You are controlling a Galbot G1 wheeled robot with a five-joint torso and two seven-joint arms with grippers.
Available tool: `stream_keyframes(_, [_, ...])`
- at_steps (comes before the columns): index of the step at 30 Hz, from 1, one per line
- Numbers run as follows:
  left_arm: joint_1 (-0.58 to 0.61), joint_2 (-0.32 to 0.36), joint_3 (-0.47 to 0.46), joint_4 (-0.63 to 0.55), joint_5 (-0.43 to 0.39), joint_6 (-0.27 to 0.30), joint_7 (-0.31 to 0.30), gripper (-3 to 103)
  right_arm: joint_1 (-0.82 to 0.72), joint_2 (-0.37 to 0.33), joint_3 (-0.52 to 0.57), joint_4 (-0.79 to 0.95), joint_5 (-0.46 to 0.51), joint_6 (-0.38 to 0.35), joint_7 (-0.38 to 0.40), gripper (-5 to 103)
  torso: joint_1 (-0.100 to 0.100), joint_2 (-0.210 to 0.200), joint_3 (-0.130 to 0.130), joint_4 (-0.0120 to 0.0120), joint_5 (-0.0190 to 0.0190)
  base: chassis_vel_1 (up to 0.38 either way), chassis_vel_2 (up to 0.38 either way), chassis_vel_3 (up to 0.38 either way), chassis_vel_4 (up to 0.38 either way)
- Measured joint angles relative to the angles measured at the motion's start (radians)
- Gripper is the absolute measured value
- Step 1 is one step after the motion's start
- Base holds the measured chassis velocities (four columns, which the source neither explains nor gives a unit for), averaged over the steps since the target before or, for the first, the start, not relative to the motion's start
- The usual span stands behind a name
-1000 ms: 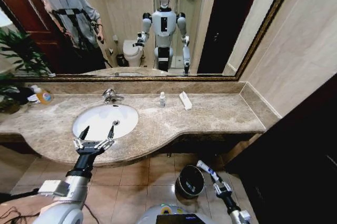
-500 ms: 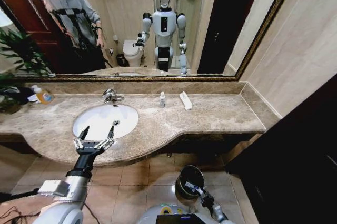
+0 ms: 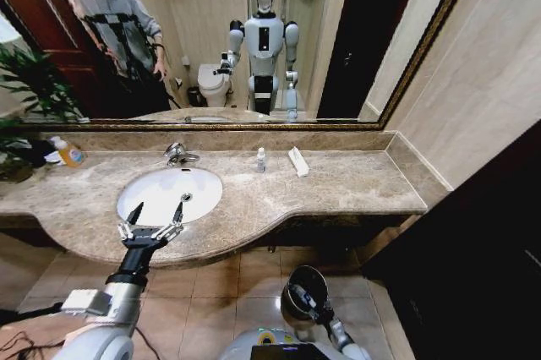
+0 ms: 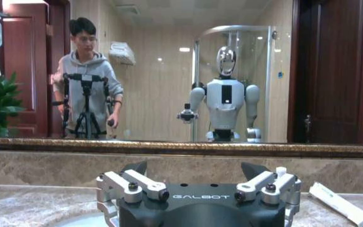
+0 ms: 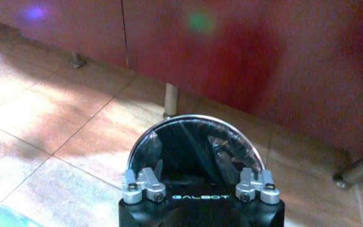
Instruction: Pick up the trash from the sink and place it in the trash bin.
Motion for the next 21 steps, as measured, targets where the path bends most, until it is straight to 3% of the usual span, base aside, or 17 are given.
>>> stream_keyframes(2, [0.000,0.000,0.000,0.000,0.000,0.000,0.000,100,-0.025,-0.012,0.001,0.052,0.022,0.018,0.012,77,0.000,0.000,0.000,0.0000,0.0002,0.000,0.000,0.000,0.000])
stream_keyframes(6, [0.000,0.000,0.000,0.000,0.000,0.000,0.000,100,-0.069,-0.032,0.011,0.147,0.065,0.052,0.065,88,0.000,0.000,0.000,-0.0002,-0.0001,0.000,0.000,0.000,0.000])
stream_keyframes(9, [0.000,0.000,0.000,0.000,0.000,0.000,0.000,100,-0.124,-0.057,0.049,0.332,0.100,0.092,0.194,99,0.000,0.000,0.000,-0.0001,-0.0001,0.000,0.000,0.000,0.000])
stream_keyframes(10, [0.000,0.000,0.000,0.000,0.000,0.000,0.000,100,-0.124,-0.057,0.049,0.332,0.100,0.092,0.194,99,0.000,0.000,0.000,-0.0001,-0.0001,0.000,0.000,0.000,0.000])
stream_keyframes(13, [0.000,0.000,0.000,0.000,0.000,0.000,0.000,100,-0.129,-0.098,0.098,0.456,0.114,0.150,0.349,100,0.000,0.000,0.000,0.0002,0.0006,0.000,0.000,0.000,0.000])
stream_keyframes(15, [0.000,0.000,0.000,0.000,0.000,0.000,0.000,100,-0.160,-0.118,0.158,0.585,0.144,0.129,0.399,100,0.000,0.000,0.000,0.0005,-0.0004,0.000,0.000,0.000,0.000])
stream_keyframes(16, [0.000,0.000,0.000,0.000,0.000,0.000,0.000,100,-0.160,-0.118,0.158,0.585,0.144,0.129,0.399,100,0.000,0.000,0.000,0.0005,-0.0004,0.000,0.000,0.000,0.000])
stream_keyframes(18, [0.000,0.000,0.000,0.000,0.000,0.000,0.000,100,-0.218,-0.100,0.275,0.766,0.173,0.086,0.397,100,0.000,0.000,0.000,-0.0001,0.0005,0.000,0.000,0.000,0.000])
stream_keyframes(21, [0.000,0.000,0.000,0.000,0.000,0.000,0.000,100,-0.266,-0.094,0.327,0.897,0.204,0.051,0.398,100,0.000,0.000,0.000,-0.0003,-0.0006,0.000,0.000,0.000,0.000])
